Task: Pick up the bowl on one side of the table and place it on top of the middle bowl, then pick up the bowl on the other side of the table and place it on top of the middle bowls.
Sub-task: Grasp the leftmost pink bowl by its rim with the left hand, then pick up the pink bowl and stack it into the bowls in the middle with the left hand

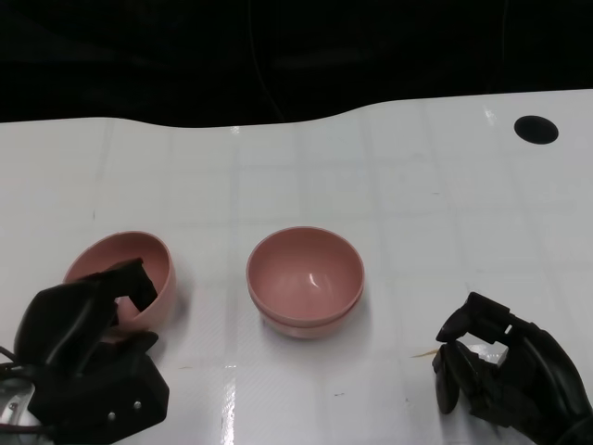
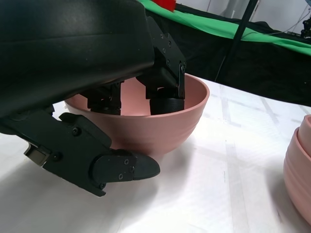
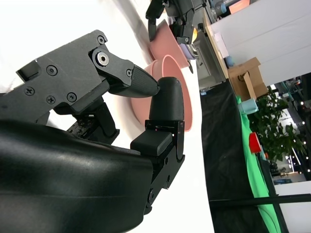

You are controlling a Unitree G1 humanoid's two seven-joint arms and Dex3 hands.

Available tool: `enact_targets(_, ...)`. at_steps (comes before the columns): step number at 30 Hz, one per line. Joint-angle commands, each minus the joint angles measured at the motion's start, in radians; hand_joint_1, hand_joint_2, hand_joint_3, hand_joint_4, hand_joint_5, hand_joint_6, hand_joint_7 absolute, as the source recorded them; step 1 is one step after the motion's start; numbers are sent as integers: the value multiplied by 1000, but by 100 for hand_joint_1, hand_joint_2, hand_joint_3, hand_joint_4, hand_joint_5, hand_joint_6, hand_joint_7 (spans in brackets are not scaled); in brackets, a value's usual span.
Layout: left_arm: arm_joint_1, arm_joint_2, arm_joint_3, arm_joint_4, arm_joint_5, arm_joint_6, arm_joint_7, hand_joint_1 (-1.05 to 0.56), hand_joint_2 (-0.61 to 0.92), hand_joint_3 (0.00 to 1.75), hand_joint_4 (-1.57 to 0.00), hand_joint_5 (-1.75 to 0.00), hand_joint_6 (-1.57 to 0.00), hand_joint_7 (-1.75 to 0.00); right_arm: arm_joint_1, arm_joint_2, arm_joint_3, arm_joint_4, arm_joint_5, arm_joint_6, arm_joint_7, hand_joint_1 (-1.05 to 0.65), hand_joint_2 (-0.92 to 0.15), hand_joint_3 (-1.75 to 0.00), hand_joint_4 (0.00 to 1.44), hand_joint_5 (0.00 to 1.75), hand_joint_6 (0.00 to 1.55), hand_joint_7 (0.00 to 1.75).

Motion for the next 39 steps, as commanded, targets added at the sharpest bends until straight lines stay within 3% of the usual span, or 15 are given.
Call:
enact_targets(1, 28, 11, -1, -42, 2, 21, -14, -1, 67, 90, -71, -175, -58, -175, -7, -23, -9, -2, -9, 3, -8, -22, -65, -86, 90, 175, 74, 157)
enact_targets(6, 34, 32, 2, -107, 12, 10, -8, -1, 68, 87, -70, -175, -58, -175, -16, -28, -13, 20, -7, -11, 4, -22, -65, -85, 90, 175, 74, 156)
enact_targets(13, 50, 83, 33, -266, -6, 8, -91, -4, 63, 99, -71, -175, -60, -175, -25, -30, -15, 35, -14, -24, 2, -22, -65, -85, 91, 175, 74, 157)
enact_targets(17, 77, 103, 60, -428, 2, 96, -171, -5, 60, 100, -70, -175, -58, -175, -31, -29, -22, 44, -9, -21, 12, -21, -65, -85, 92, 175, 74, 157)
enact_targets(21, 120, 118, 101, -662, -27, 224, -325, -3, 59, 100, -70, -175, -60, -175, -32, -30, -24, 49, -11, -20, 16, -21, -65, -85, 92, 175, 74, 156)
enact_targets(30, 127, 107, 139, -890, -39, 293, -469, 1, 51, 106, -74, -175, -62, -175, -39, -29, -26, 66, -15, -30, 24, -22, -65, -84, 91, 175, 74, 156)
enact_targets(39, 47, 64, 125, -978, -48, 350, -569, -1, 53, 104, -77, -175, -65, -175, -44, -26, -27, 75, -12, -39, 32, -21, -66, -84, 91, 175, 74, 156)
